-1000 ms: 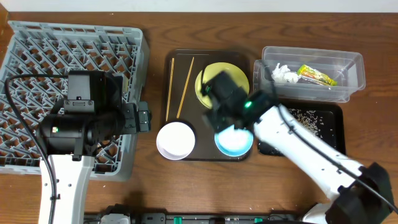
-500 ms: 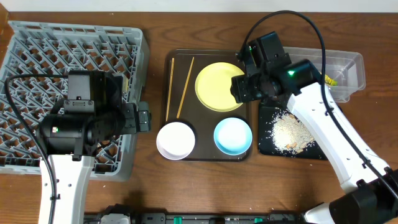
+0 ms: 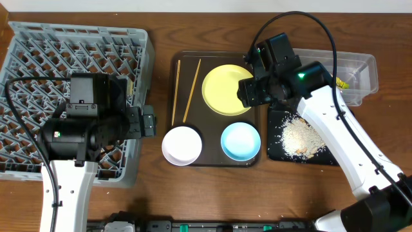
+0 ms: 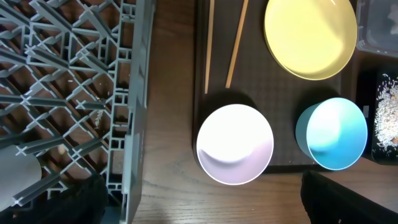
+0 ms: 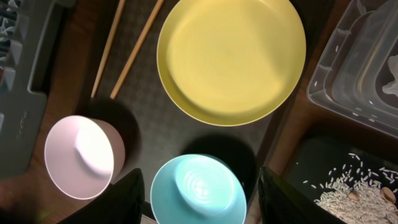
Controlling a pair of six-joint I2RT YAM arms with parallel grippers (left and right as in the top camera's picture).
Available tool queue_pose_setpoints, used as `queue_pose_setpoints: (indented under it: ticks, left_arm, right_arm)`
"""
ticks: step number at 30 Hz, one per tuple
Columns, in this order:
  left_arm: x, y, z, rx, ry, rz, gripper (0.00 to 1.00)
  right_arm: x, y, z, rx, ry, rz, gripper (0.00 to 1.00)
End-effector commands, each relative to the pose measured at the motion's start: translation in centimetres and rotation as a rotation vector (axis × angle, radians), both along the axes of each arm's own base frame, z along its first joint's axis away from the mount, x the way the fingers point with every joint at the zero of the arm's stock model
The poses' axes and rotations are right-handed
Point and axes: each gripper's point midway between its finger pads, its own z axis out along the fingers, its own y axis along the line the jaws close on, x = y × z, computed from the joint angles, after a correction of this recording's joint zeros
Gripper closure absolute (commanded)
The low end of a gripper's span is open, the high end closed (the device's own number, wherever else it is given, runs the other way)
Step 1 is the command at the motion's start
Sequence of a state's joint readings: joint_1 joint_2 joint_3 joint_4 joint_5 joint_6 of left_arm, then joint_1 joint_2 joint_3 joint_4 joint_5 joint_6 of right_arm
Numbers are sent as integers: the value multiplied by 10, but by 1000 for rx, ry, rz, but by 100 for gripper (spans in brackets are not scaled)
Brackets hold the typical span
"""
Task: Sort waste into correct bins and load items into the dishwasher
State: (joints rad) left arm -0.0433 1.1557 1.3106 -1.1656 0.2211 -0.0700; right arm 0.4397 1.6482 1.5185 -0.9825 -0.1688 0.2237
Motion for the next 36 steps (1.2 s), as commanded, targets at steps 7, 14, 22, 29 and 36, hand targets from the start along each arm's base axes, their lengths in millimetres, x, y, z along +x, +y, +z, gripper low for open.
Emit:
queue_pose_setpoints:
  ticks: [7,14,22,29,36]
  left_arm:
    - [1,1,3,17,-13,-10,1]
    - [1,1,3,17,-13,-10,1]
    - [1,1,3,17,-13,-10,1]
    - [1,1,3,17,-12,-9,1]
    - [1,1,3,17,-13,-10,1]
  right_arm:
    - [0,4,15,26,-33,13,41]
    - [-1,5,15,27,-33,16,1]
    - [0,5,15,26,-33,15,1]
    - [-1,5,15,26,-34,16,1]
    - [-1,5,17,28,-38,15,1]
